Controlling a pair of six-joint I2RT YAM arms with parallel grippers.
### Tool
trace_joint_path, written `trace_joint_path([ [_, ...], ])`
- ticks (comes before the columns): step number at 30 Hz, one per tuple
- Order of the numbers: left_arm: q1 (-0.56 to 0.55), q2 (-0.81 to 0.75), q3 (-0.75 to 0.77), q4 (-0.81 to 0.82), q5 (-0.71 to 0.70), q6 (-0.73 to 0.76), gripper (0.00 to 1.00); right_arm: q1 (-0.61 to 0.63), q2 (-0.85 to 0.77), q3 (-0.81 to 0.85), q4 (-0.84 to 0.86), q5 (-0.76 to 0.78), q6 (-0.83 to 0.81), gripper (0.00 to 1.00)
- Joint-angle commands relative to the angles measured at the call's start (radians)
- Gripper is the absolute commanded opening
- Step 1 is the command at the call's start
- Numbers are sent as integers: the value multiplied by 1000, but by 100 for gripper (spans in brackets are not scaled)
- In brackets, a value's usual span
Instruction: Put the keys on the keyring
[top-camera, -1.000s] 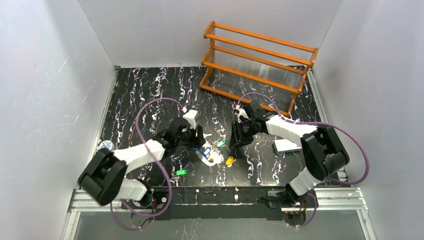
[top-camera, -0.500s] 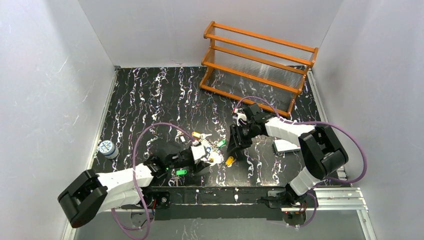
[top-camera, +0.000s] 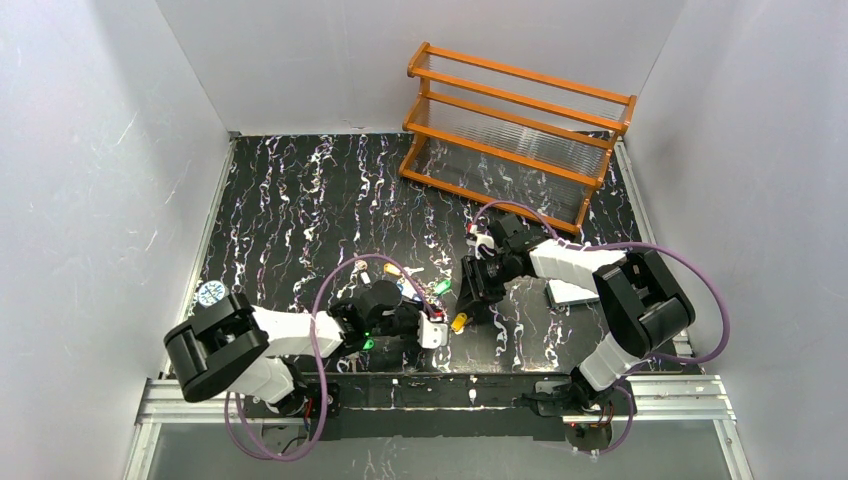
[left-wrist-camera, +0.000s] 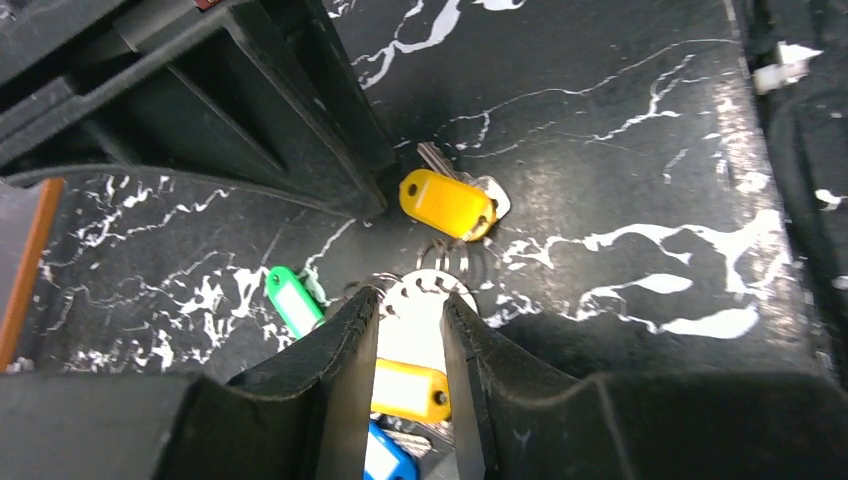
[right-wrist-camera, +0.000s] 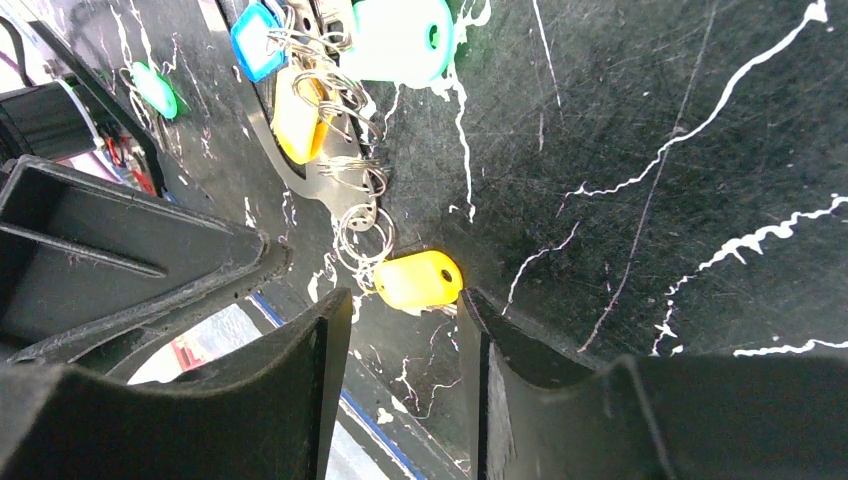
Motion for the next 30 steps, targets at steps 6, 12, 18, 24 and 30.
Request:
trace_joint_path([
  [6,-25,125,82,19,-77,115,29,2,-8,-12,21,-15,3,52],
  [12,-52,183,104,19,-90,136,30,2,-19,-10,13,-13,3,52],
  [18,-70,226,118,21,-110,139,29,1,-24,-12,13,-12,2,52],
  [24,-73,219,121,27,-169,74,26,1,-35,-12,11,-8,1,52],
  [30,-73,154,92,31,-180,2,19,2,-25,12,26,-13,2,52],
])
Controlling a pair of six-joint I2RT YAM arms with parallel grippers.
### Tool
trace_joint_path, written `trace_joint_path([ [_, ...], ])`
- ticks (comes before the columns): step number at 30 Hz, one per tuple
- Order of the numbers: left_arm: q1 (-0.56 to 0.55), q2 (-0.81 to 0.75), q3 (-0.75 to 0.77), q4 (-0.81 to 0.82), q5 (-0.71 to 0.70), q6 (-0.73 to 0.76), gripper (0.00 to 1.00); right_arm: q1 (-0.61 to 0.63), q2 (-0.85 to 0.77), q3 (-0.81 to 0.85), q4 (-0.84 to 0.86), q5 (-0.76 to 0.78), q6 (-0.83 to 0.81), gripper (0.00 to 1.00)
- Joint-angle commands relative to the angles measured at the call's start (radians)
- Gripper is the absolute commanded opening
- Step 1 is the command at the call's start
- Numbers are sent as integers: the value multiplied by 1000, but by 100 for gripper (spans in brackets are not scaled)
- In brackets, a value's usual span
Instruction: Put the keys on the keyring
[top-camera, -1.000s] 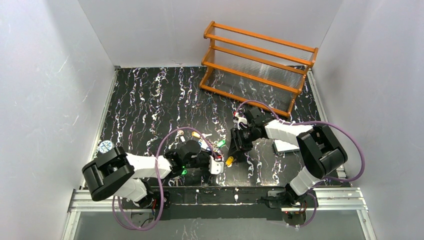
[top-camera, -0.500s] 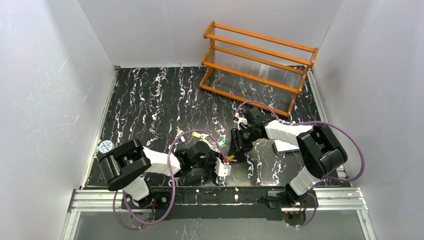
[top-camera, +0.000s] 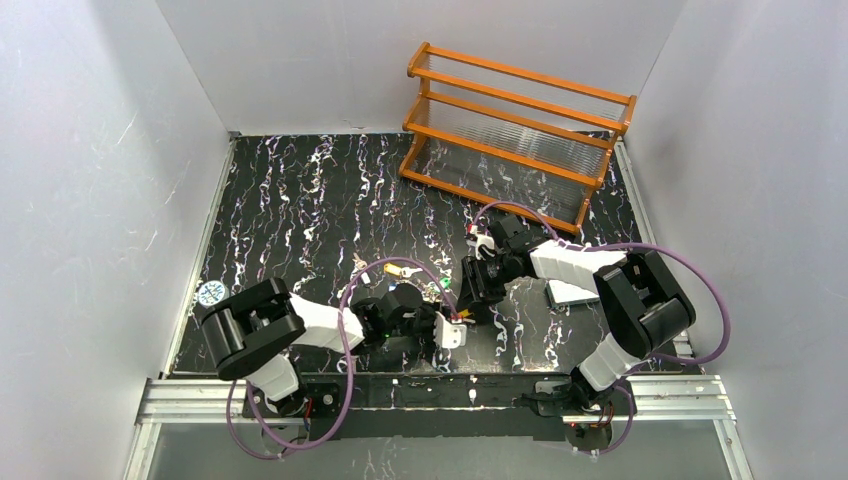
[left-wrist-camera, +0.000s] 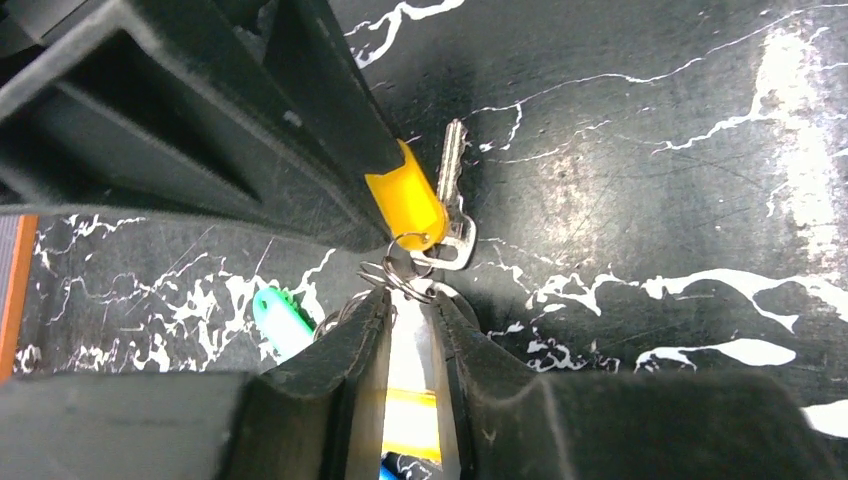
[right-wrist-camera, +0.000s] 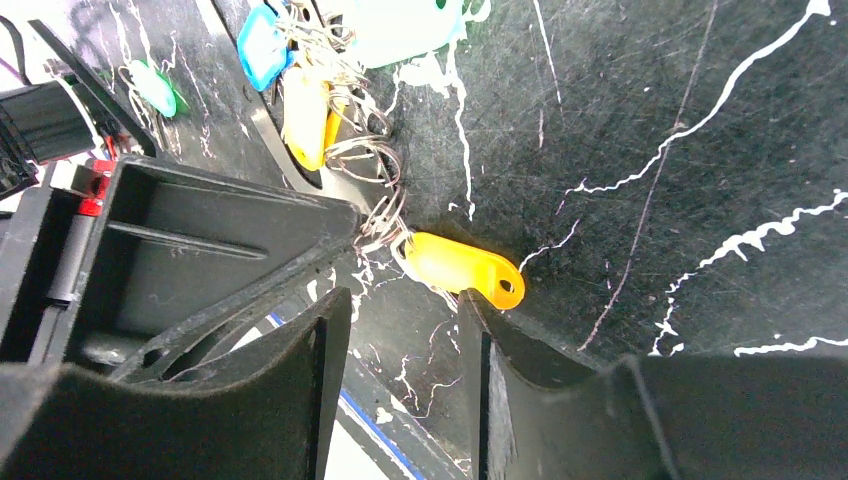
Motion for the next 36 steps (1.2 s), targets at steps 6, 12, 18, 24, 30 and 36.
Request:
trace_joint_path([
  [6,-5,-153,-100,-15,4,-86,11,2,0,64,30,-38,6,50],
  [12,-13,-251,-172,-15,32,-110,11,2,22,98,33,-50,0,49],
  [18,-14,-306,-169,-10,-25,-219,21,1,84,143,8,-28,6,46],
  [24,-14,-347,-187,7,-65,-272,24,8,123,148,-8,4,33,38],
  [30,-14,-378,-210,28,-86,-285,28,26,168,156,-20,3,44,34],
  [36,-14,-394,-222,28,-108,-275,28,35,187,154,5,-51,73,20],
])
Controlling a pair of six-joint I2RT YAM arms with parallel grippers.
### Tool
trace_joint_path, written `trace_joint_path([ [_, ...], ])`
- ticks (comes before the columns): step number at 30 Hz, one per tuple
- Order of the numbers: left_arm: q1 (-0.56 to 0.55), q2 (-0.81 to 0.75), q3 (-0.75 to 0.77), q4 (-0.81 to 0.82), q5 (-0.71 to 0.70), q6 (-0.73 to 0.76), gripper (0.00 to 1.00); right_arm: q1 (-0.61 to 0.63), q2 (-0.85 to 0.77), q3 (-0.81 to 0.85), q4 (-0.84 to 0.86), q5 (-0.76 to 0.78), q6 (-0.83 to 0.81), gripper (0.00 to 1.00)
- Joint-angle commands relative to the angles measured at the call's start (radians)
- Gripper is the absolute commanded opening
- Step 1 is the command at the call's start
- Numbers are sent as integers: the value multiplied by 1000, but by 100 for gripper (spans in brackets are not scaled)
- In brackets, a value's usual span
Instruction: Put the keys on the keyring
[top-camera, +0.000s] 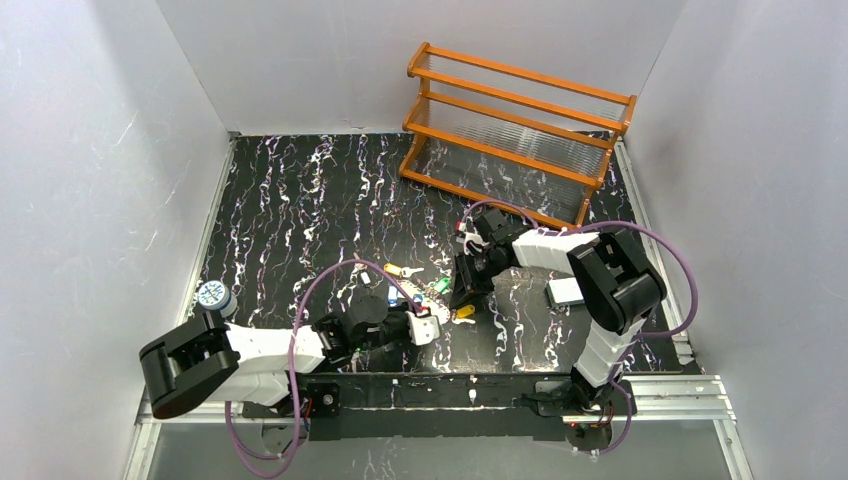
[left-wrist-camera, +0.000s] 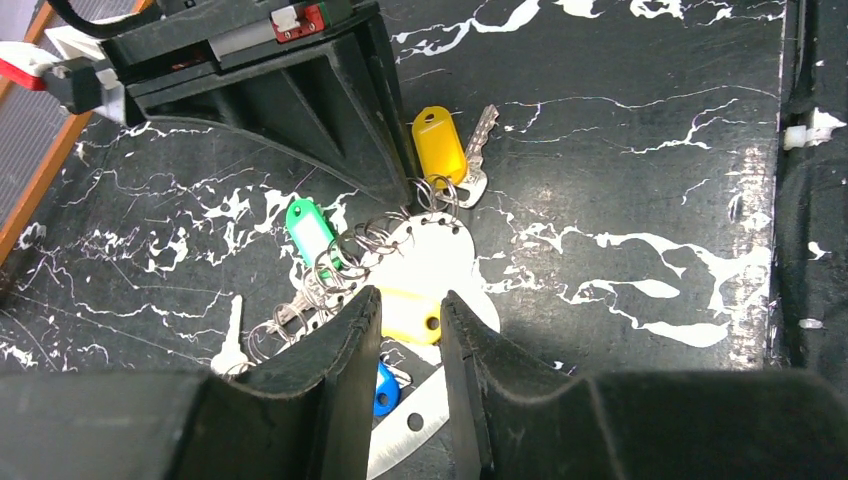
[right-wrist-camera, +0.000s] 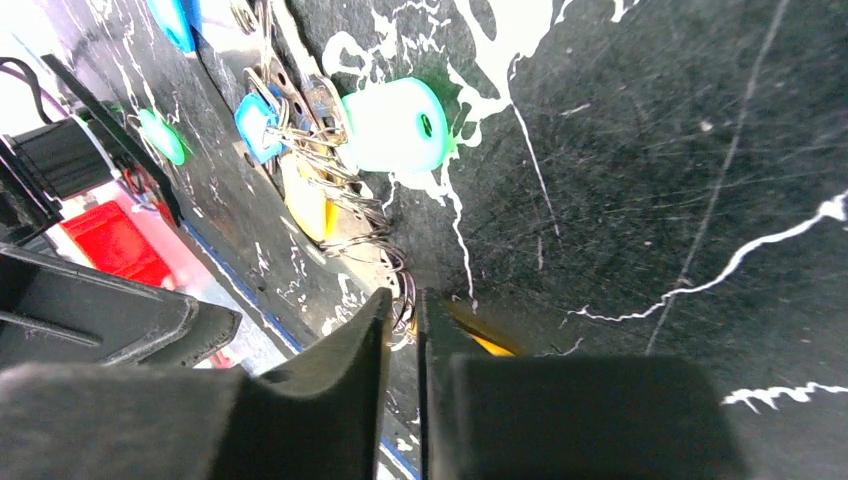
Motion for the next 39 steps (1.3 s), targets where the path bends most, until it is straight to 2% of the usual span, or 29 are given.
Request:
trace_joint_path([
  [1,-5,-34,-20,19,-28,-2,28,11,19,31,4,-46,30,15],
  [5,-5,-48,-31,19,-36,3,28,11,11,38,3,-51,38,1],
  [10,-6,-49,-32,19,-32,8,27,10,-17,48,-10,-43,50,1],
  [17,-5,-45,-15,29,4,16,27,11,-68,36,18,-52,148,1],
  [22,-5,-34,-1,43,24,20,26,11,-122,-16,103,-82,299,1],
  [27,-9,-30,19,52,-3,15,25,11,-179,-75,189,-110,518,1],
  [33,-19,-52,33,60,-60,18,24,11,-228,-57,77,-13,622,1],
  [39,-39,-80,42,57,-109,26,22,11,-253,-83,95,-47,734,1],
])
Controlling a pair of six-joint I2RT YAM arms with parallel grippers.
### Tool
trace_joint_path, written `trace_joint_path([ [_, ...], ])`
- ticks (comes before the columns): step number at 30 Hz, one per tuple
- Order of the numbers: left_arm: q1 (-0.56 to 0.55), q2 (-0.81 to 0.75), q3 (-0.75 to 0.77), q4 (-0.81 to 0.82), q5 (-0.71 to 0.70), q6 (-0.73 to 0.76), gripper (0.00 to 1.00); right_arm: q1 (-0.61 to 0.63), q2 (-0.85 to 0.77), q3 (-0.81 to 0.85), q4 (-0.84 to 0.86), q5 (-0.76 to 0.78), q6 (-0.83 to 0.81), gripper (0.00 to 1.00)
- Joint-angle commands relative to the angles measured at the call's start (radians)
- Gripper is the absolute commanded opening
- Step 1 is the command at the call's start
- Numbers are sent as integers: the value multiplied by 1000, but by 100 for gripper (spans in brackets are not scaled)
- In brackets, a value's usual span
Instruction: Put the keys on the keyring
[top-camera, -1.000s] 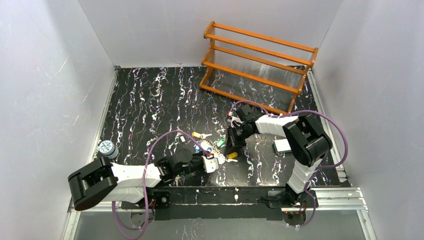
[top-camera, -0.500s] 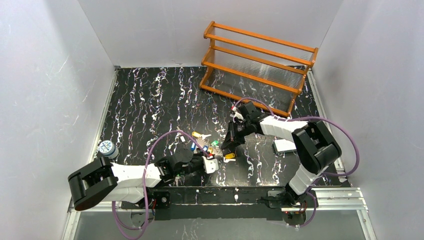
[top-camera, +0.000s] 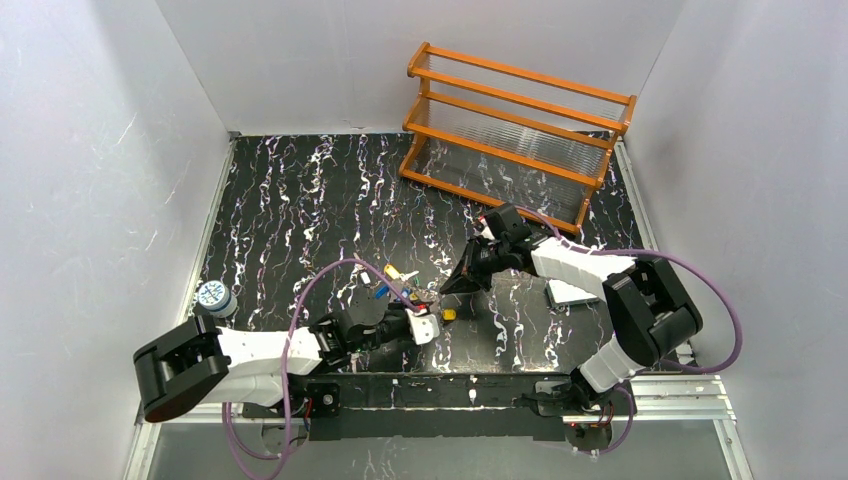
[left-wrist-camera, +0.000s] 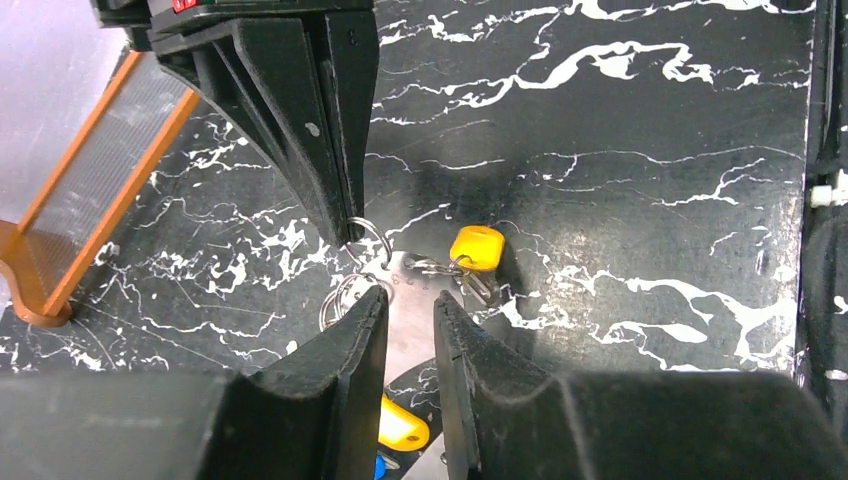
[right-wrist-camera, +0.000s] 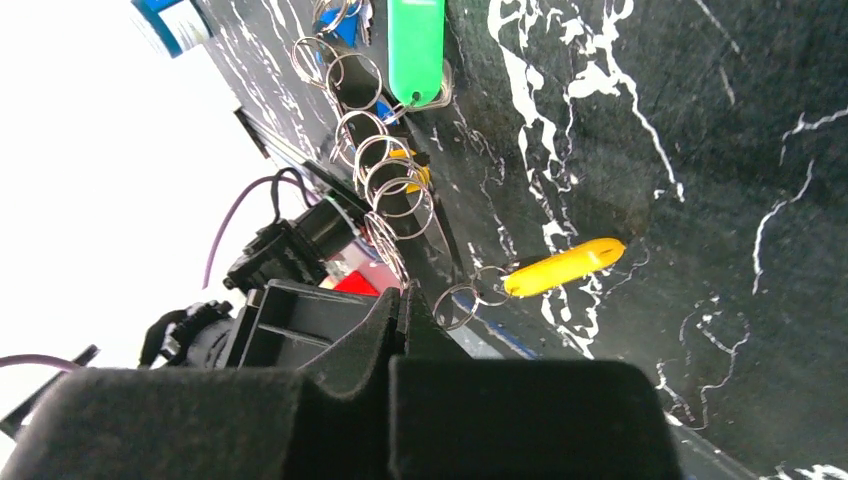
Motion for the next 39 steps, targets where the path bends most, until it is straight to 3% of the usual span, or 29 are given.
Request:
trace_joint_path([
  [1,-28,-46,39,16,-77,14,22,3,-42,-10,-2,-26,128,1],
  [10,-83,12,92,13,-218,31,26,3,-45,-10,1,-45,150,1],
  [22,-106,117,146,7,-314,20,25,3,-66,-24,20,-52,167,1],
  [30,-113,117,149,-35,-402,0,0,3,-77,-37,48,-72,190,1],
  [35,-113,90,144,-51,-441,-10,0,3,-74,-47,82,-92,184,1],
  [39,-113,42,139,-62,-447,-38,0,3,-75,-48,124,-98,136,12],
])
